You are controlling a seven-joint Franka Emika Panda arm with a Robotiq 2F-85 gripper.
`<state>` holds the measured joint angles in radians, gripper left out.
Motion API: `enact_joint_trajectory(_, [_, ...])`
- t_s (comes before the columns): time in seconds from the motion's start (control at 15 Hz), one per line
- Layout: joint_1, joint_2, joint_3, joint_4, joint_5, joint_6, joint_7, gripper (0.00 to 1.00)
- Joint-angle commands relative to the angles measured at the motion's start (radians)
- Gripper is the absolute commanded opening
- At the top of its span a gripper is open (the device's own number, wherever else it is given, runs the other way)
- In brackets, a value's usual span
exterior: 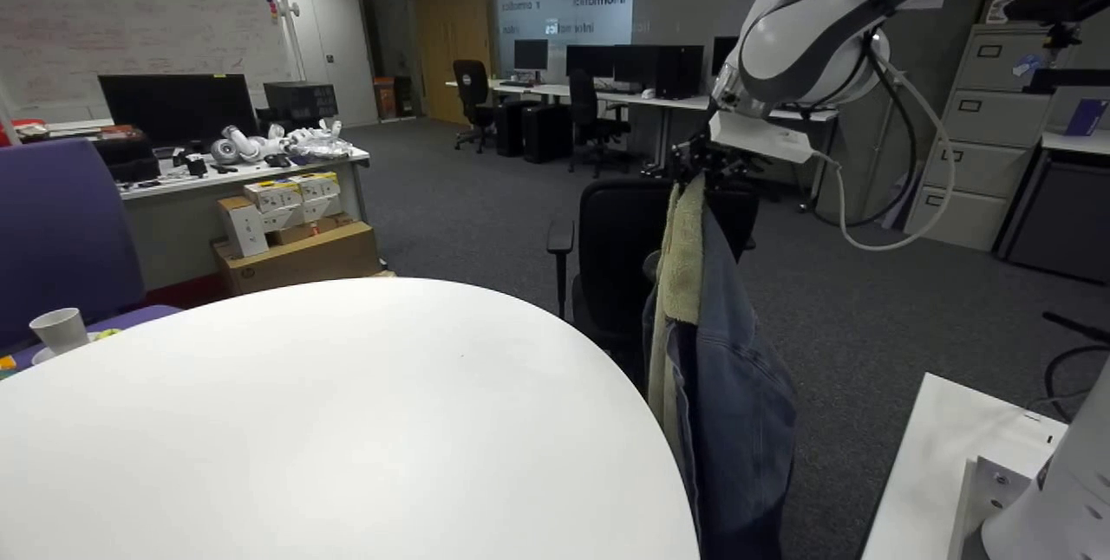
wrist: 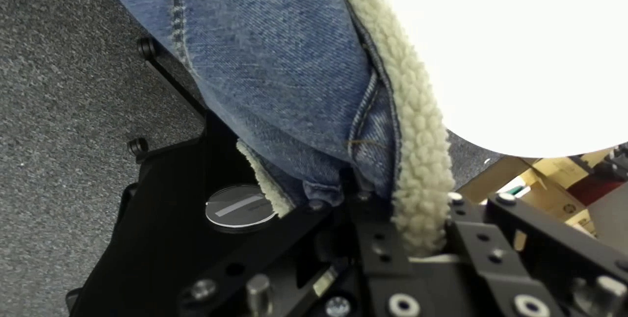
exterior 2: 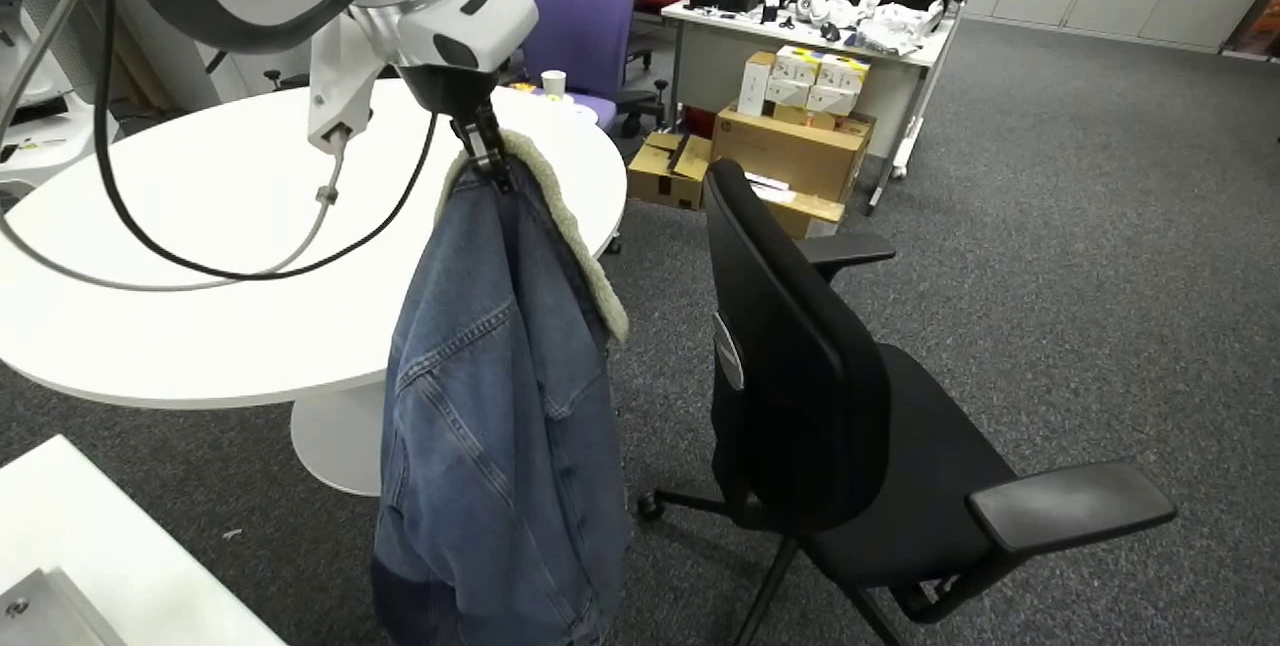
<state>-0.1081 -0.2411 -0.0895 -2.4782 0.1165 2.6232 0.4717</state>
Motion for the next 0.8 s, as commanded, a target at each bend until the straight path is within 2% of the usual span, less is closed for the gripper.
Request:
enact_joint_trajectory(0.0, [-0.063, 0.027, 0.015, 0.161, 0.002, -0.054, 0.138, 0.03])
enact_joint_trajectory(0.33, [-0.120, 0.166, -0.023, 0.344, -0.025, -0.065, 0.324, 0.03])
enact_joint_trajectory(0.47, [-0.115, 0.200, -0.035, 0.411, -0.040, -0.065, 0.427, 0.03])
enact_joint_trajectory(0.73, [-0.083, 0.190, -0.045, 0.477, -0.061, -0.037, 0.594, 0.03])
